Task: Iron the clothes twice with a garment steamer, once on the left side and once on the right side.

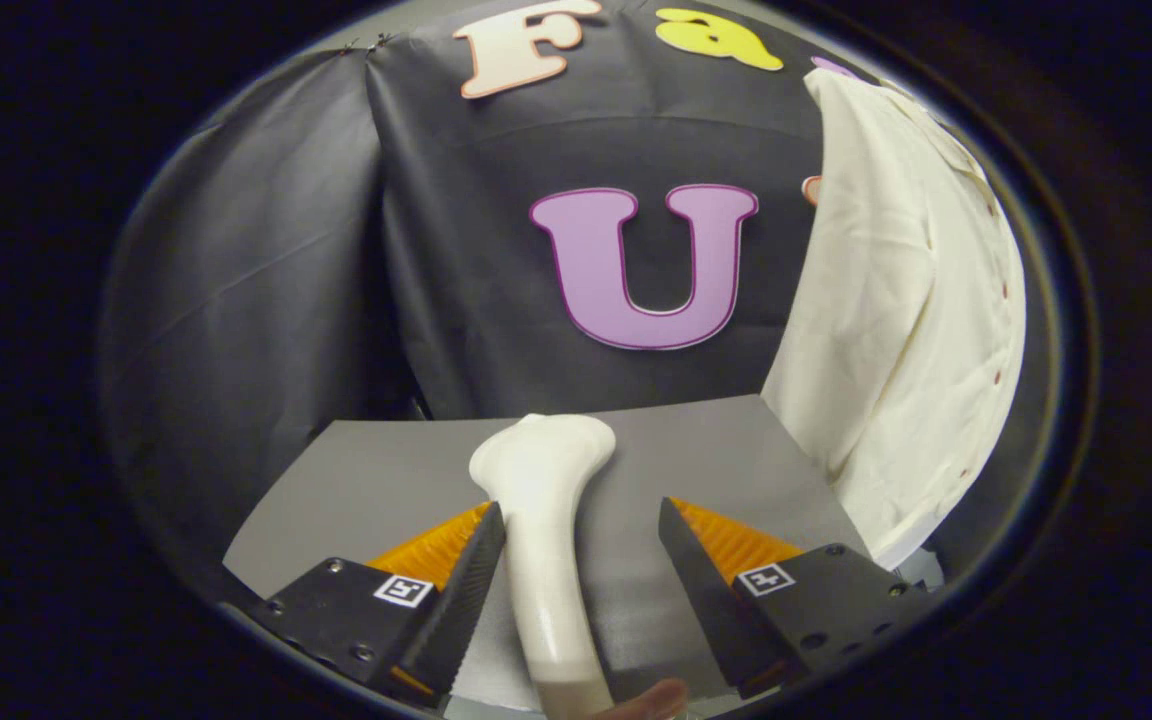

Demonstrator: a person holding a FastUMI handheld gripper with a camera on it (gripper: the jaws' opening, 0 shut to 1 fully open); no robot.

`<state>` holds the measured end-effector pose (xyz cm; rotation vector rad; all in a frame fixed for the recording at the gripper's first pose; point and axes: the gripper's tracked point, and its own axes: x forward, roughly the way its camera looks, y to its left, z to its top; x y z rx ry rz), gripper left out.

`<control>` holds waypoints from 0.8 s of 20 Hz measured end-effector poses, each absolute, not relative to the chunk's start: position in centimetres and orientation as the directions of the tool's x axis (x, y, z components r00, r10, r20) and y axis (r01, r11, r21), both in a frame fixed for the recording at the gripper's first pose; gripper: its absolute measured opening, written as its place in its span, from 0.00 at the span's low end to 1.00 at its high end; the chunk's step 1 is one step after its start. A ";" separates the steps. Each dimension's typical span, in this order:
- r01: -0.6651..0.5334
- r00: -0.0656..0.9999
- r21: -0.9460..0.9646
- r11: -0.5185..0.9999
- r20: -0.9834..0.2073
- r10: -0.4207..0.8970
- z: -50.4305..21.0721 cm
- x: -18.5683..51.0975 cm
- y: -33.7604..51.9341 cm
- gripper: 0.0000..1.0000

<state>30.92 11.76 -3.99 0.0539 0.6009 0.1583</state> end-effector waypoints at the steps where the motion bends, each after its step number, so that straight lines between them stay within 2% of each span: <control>1: -0.133 0.791 0.070 0.989 -0.594 0.148 -5.0 31.2 12.0 0.94; 3: -0.116 0.723 -0.023 0.993 -0.688 0.069 -6.4 30.2 11.8 0.93; 5: -0.103 0.687 -0.054 0.993 -0.726 0.032 -6.9 30.3 12.3 0.96; 10: -0.081 0.698 -0.053 0.995 -0.716 0.019 -6.7 30.3 13.0 0.69; 11: -0.077 0.723 -0.081 0.994 -0.691 0.000 -6.9 31.0 13.0 0.58; 14: -0.059 0.783 -0.149 0.987 -0.621 -0.047 -4.9 30.8 12.1 0.50; 16: -0.089 0.842 -0.109 0.990 -0.539 0.016 -3.2 30.7 12.7 0.48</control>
